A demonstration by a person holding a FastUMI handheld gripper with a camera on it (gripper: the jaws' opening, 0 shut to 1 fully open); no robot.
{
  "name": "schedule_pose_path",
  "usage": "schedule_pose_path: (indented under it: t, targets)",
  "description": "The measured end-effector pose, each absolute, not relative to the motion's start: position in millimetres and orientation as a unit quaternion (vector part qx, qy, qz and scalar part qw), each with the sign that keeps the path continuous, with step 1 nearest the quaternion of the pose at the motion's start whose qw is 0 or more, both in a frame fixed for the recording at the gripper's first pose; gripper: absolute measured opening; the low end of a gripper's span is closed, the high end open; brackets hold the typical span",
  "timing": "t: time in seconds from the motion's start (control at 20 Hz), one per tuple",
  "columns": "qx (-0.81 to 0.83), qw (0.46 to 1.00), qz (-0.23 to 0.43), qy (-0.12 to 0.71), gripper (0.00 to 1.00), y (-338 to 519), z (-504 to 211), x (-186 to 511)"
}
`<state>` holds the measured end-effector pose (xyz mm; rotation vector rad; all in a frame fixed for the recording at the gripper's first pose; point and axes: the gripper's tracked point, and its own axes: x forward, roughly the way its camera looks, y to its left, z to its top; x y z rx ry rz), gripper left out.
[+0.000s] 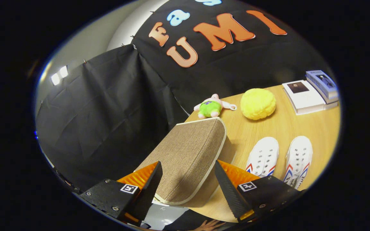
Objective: Open the storage box then place both shoes into the box .Put the left shoe in first, then the right shoe, with the right side of both shoes facing outward in a uniform manner.
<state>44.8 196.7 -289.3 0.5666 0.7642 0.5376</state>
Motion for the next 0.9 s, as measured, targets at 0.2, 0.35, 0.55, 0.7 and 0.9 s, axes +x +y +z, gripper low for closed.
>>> schedule_pose_path:
  t: [0.2, 0.35, 0.55, 0.7, 0.9]
  targets:
    - [0.314, 0.825, 0.258, 0.394, 0.97, 209.0, -311.8, 46.7]
    - [0.345, 0.803, 0.25, 0.416, 0.98, 215.5, -330.8, 48.9]
    - [0.402, 0.775, 0.258, 0.414, 0.97, 225.0, -335.7, 58.4]
    - [0.453, 0.75, 0.256, 0.409, 0.98, 229.2, -339.0, 62.4]
    - [0.467, 0.765, 0.236, 0.375, 0.87, 215.1, -330.6, 76.0]
